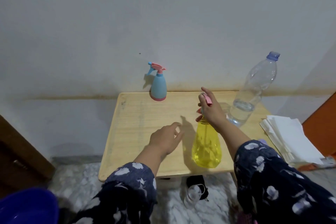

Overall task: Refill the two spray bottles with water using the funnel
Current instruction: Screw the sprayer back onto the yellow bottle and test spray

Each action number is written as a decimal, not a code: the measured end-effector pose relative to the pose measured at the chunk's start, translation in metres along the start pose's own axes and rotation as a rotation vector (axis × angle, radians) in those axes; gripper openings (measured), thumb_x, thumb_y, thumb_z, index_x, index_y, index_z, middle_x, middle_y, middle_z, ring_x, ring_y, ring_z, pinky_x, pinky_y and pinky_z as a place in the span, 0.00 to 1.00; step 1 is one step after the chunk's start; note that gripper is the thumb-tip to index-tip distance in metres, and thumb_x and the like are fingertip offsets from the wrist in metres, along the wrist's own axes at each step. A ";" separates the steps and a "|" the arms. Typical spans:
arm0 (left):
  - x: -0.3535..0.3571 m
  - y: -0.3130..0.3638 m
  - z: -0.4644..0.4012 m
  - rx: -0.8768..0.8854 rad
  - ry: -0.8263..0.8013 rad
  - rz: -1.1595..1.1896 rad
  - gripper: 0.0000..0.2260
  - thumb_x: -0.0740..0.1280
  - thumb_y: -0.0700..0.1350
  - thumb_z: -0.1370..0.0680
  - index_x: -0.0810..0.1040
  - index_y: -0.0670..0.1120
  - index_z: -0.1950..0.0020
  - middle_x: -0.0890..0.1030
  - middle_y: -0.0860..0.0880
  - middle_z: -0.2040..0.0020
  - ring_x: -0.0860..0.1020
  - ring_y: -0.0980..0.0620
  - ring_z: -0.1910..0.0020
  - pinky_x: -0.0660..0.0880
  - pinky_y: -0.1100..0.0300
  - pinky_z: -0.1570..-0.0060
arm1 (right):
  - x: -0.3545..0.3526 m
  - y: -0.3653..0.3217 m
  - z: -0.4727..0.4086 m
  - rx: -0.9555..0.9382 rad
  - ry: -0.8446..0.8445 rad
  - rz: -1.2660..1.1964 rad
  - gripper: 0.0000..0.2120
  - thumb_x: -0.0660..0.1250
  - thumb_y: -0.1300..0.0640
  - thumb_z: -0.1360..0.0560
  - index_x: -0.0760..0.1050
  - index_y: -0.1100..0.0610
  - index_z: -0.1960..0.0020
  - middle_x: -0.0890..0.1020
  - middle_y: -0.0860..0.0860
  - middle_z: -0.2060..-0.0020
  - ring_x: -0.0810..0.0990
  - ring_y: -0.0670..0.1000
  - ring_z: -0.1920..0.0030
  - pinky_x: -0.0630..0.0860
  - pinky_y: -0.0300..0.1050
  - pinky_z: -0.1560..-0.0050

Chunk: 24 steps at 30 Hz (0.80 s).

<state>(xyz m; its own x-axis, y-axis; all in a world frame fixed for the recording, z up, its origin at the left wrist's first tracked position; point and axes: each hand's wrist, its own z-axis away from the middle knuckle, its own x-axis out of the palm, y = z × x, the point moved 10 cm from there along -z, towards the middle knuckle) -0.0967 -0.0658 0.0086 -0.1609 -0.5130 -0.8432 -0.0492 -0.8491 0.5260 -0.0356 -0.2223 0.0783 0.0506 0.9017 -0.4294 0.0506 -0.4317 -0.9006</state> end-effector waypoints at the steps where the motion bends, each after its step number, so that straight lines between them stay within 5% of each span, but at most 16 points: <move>1: 0.005 -0.008 0.002 -0.050 -0.047 -0.029 0.19 0.57 0.58 0.19 0.67 0.56 0.28 0.79 0.55 0.40 0.77 0.50 0.41 0.75 0.55 0.46 | -0.003 0.010 0.008 0.021 -0.005 0.014 0.16 0.58 0.39 0.22 0.66 0.36 0.35 0.76 0.55 0.39 0.79 0.58 0.44 0.77 0.66 0.46; 3: 0.016 -0.021 0.010 -0.139 -0.153 -0.070 0.19 0.59 0.55 0.19 0.68 0.55 0.29 0.79 0.54 0.39 0.77 0.49 0.41 0.74 0.54 0.43 | -0.010 0.034 0.026 0.072 -0.027 0.016 0.14 0.59 0.44 0.21 0.71 0.46 0.37 0.79 0.53 0.48 0.80 0.52 0.51 0.78 0.67 0.50; 6: 0.024 -0.030 0.027 -0.242 -0.234 -0.126 0.20 0.58 0.54 0.19 0.67 0.54 0.28 0.76 0.51 0.35 0.75 0.47 0.38 0.71 0.52 0.38 | -0.024 0.066 0.057 0.167 -0.062 0.033 0.14 0.60 0.44 0.21 0.73 0.48 0.39 0.79 0.53 0.58 0.80 0.55 0.54 0.79 0.67 0.56; 11: 0.030 -0.032 0.053 -0.332 -0.242 -0.185 0.21 0.57 0.52 0.20 0.66 0.54 0.26 0.71 0.49 0.29 0.72 0.45 0.34 0.70 0.49 0.35 | -0.061 0.112 0.098 0.259 -0.045 0.049 0.16 0.59 0.42 0.21 0.73 0.50 0.40 0.78 0.55 0.60 0.81 0.58 0.58 0.80 0.65 0.59; 19: 0.054 -0.011 0.084 -0.353 -0.207 -0.155 0.20 0.57 0.50 0.20 0.67 0.54 0.28 0.75 0.50 0.34 0.75 0.47 0.39 0.72 0.52 0.39 | -0.106 0.147 0.127 0.248 0.058 0.151 0.16 0.56 0.40 0.21 0.73 0.49 0.44 0.81 0.54 0.59 0.81 0.59 0.56 0.79 0.60 0.52; 24: 0.063 -0.002 0.094 -0.349 -0.200 -0.135 0.19 0.57 0.51 0.20 0.67 0.53 0.28 0.76 0.50 0.35 0.75 0.47 0.40 0.73 0.54 0.43 | -0.107 0.143 0.140 0.246 0.047 0.177 0.13 0.56 0.40 0.21 0.72 0.47 0.47 0.80 0.55 0.61 0.83 0.57 0.72 0.81 0.57 0.61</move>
<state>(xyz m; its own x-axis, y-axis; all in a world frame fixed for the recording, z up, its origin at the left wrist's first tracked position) -0.1994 -0.0844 -0.0351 -0.3661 -0.3887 -0.8455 0.2481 -0.9165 0.3139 -0.1732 -0.3775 -0.0144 0.0833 0.8084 -0.5827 -0.2059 -0.5582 -0.8038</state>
